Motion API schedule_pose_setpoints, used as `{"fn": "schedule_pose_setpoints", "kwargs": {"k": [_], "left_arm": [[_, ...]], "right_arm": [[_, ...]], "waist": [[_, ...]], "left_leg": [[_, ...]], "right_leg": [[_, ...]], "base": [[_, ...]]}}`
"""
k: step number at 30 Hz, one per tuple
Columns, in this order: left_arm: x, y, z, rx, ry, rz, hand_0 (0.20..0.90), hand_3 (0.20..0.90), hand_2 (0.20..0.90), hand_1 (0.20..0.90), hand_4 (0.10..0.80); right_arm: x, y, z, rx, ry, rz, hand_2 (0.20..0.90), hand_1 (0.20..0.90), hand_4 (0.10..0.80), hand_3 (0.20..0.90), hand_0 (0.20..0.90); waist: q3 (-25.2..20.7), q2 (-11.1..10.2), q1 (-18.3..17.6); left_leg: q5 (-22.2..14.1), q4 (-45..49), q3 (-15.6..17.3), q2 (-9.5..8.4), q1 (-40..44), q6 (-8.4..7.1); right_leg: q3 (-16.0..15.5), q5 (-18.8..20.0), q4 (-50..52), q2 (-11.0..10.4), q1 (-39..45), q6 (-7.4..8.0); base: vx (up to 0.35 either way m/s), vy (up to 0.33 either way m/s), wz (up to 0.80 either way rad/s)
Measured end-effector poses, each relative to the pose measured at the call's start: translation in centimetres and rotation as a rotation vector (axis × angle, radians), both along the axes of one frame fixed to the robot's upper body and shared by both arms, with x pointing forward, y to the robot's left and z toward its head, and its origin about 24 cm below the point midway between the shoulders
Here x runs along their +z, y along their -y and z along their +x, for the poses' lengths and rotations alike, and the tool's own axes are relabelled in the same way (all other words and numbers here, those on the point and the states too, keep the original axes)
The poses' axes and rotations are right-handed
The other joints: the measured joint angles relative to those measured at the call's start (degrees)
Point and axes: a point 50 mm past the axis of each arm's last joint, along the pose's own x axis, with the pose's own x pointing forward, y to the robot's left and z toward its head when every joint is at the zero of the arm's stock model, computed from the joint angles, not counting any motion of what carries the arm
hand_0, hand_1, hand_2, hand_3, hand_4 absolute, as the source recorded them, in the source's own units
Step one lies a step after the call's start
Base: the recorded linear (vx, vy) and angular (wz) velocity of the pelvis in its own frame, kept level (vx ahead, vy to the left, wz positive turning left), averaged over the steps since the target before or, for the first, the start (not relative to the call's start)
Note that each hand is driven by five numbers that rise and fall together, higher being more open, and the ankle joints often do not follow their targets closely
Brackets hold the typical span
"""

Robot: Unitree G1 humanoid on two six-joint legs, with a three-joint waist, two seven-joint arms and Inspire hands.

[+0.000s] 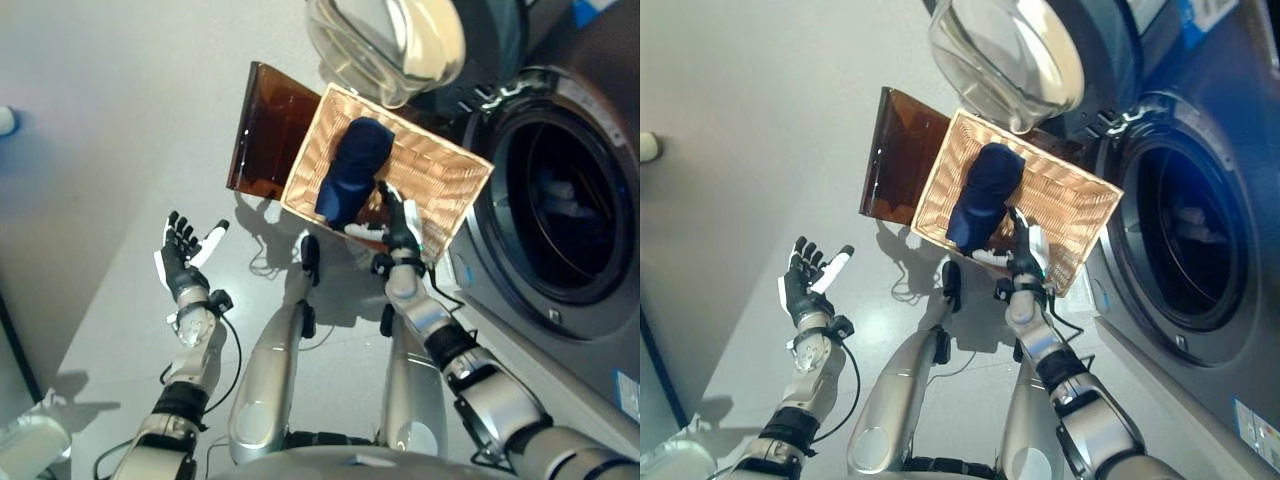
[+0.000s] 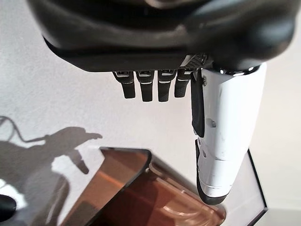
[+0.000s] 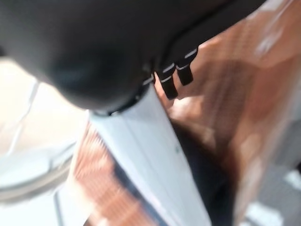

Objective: Pick up the clothes and place them into the washing machine

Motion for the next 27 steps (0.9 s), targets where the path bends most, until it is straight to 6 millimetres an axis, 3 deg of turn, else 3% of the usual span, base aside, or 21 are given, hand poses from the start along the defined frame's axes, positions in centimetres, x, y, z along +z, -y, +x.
{"fn": "schedule_pose_setpoints", "kwargs": {"k": [6,14,21,23,25,27], "left_arm": [[-0.7,0.4,-0.6,0.002,-0.023,-0.018,0.900,0.900,0.900,0.900,0.800],[-0.7,0.3,-0.6,0.003,-0.024,-0.017,0.900,0.900,0.900,0.900,0.800],[-0.5,0.4,-0.5,0.001,-0.016,-0.017,0.900,0.900,0.900,0.900,0.800],[-0.4,0.3,-0.5,-0.001,-0.011,-0.016,0.900,0.900,0.900,0.900,0.800],[-0.4,0.2,-0.5,0.001,-0.009,-0.013,0.900,0.900,0.900,0.900,0.800],[-0.3,-0.1,-0.5,0.001,-0.005,-0.010,0.900,0.900,0.900,0.900,0.800]], "right_arm": [[0.1,-0.3,0.0,0.000,0.006,0.012,0.900,0.900,0.800,0.900,0.900],[2.3,-2.4,1.3,0.014,0.088,0.051,0.900,0.900,0.800,0.900,0.900],[4.5,-2.9,2.6,0.039,0.148,0.032,0.900,0.900,0.800,0.900,0.900],[5.2,-2.2,3.1,0.038,0.168,-0.055,0.900,0.900,0.800,0.900,0.900],[5.9,-1.7,3.6,0.066,0.181,-0.269,0.900,0.900,0.800,0.900,0.900],[7.0,0.4,4.0,0.045,0.209,-0.508,0.900,0.900,0.800,0.900,0.900]], "waist": [[0.0,0.0,0.1],[0.0,0.0,0.4],[0.0,0.0,1.2],[0.0,0.0,1.9],[0.0,0.0,2.2],[0.0,0.0,2.6]], "left_leg": [[0.1,0.0,0.1,0.03,0.2,-0.08],[0.0,-0.4,0.2,-0.05,-0.1,0.08],[0.0,-0.5,0.3,-0.03,-0.1,0.08],[0.0,-0.5,0.3,-0.01,-0.1,0.08],[0.0,-0.5,0.2,-0.08,-0.2,0.08],[0.0,-0.5,0.0,-0.17,-0.2,0.08]], "right_leg": [[0.0,0.5,-0.1,0.0,0.0,-0.03],[-0.1,1.0,-0.5,0.0,0.0,-0.27],[0.0,1.1,-0.9,0.0,0.1,-0.38],[-0.1,1.1,-0.9,0.0,0.1,-0.39],[-0.1,1.1,-0.9,0.0,0.2,-0.37],[-0.3,1.1,-1.0,-0.1,0.4,-0.35]], "base": [[0.002,-0.004,-0.02],[0.000,0.000,0.00],[-0.010,0.007,0.00],[0.000,0.000,0.00],[-0.010,0.000,0.05],[-0.002,-0.004,0.06]]}}
